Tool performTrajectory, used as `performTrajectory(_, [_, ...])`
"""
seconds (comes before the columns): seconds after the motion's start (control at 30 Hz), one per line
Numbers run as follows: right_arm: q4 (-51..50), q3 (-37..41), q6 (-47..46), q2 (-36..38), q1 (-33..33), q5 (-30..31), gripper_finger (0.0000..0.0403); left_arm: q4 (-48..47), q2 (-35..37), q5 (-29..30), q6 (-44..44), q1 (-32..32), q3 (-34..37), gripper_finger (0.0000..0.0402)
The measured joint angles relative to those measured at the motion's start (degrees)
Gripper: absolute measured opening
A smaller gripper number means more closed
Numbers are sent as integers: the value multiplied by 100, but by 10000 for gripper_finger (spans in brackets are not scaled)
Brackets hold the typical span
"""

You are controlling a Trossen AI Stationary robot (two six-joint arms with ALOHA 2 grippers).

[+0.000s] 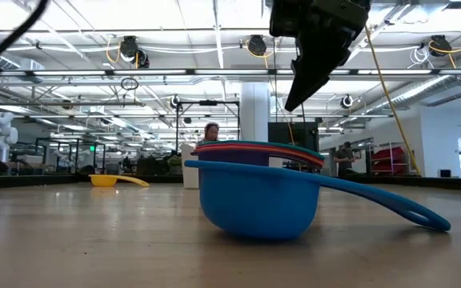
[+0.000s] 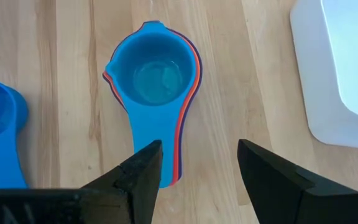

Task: Nest measuring cups in basket
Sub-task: Stack the green measuring cup on top of the light blue measuring cup

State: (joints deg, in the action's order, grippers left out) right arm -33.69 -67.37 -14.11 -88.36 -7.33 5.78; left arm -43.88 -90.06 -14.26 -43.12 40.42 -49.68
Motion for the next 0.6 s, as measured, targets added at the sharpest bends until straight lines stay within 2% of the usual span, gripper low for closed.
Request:
performTrajectory(0.1, [-72, 0, 1, -1, 0, 0, 203, -76, 51, 20, 285, -310, -166, 8])
performTrajectory(0.2, [-106, 0, 6, -2, 20, 53, 203, -261, 166, 379, 680, -758, -484, 7])
performTrajectory(0.37, [-108, -2, 2, -1, 202, 495, 203, -241, 274, 765, 1100, -1773, -1137, 7])
performTrajectory(0.5, [-278, -2, 67, 263, 335, 463, 203, -197, 275, 1010, 1601, -2509, -1665, 7])
performTrajectory(0.6, [-430, -2, 172, 734, 331, 693, 203, 160, 275, 1025, 1805, -3007, -1872, 7])
